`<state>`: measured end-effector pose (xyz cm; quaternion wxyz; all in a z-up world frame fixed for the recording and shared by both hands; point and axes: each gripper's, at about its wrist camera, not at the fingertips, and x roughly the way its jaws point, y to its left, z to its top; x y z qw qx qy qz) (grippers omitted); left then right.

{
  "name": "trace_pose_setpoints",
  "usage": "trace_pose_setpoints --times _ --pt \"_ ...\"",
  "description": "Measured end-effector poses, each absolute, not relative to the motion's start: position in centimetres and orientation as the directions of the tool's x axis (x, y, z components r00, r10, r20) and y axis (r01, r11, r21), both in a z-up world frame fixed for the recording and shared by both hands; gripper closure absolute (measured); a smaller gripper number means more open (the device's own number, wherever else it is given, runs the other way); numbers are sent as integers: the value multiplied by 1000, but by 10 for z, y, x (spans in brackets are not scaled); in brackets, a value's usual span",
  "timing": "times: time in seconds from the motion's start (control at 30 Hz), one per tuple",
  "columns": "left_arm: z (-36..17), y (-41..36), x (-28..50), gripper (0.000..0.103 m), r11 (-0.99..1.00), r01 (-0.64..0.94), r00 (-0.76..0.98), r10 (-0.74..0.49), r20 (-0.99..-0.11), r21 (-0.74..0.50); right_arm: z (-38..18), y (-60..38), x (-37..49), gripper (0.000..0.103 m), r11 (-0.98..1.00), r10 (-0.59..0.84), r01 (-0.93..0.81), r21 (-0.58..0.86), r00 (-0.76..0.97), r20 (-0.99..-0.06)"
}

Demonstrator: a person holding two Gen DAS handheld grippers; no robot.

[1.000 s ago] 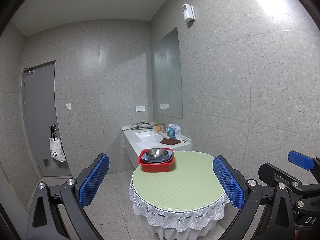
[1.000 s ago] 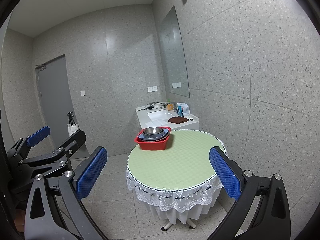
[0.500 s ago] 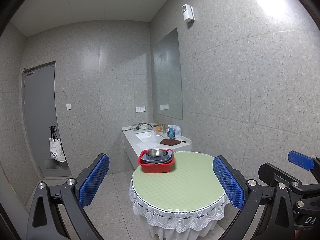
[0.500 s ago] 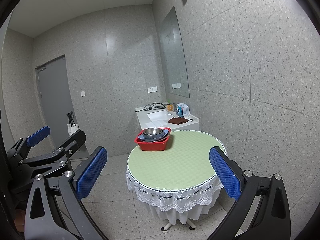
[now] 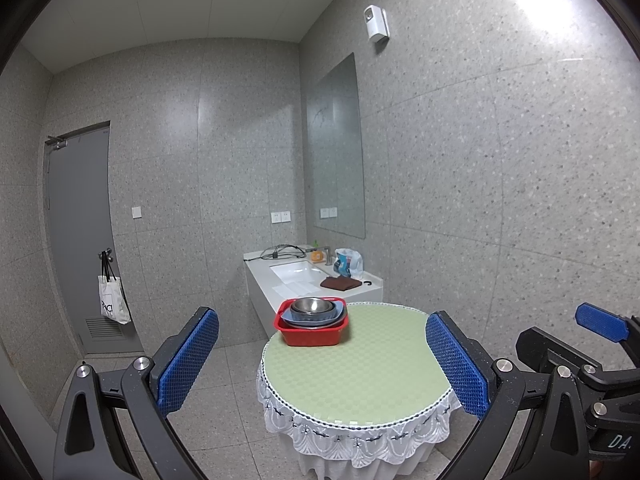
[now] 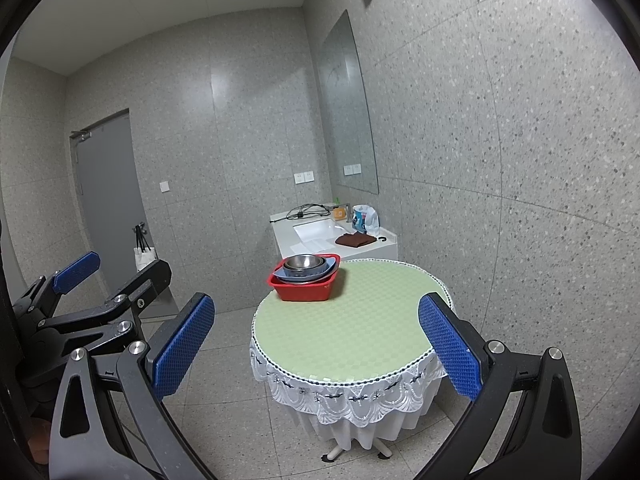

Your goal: Organize plates and bowls

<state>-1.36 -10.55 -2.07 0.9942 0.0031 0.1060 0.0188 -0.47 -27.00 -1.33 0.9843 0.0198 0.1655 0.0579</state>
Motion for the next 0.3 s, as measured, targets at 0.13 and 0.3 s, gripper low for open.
trace_pose_setpoints --times 0.13,0.3 --pt "-21 -105 -1 1 999 -39 976 40 -213 11 -14 -270 1 0 992 121 -107 59 938 -325" --pt "-23 -104 24 1 999 -40 974 43 -224 14 -17 -270 16 0 992 122 -107 62 935 -333"
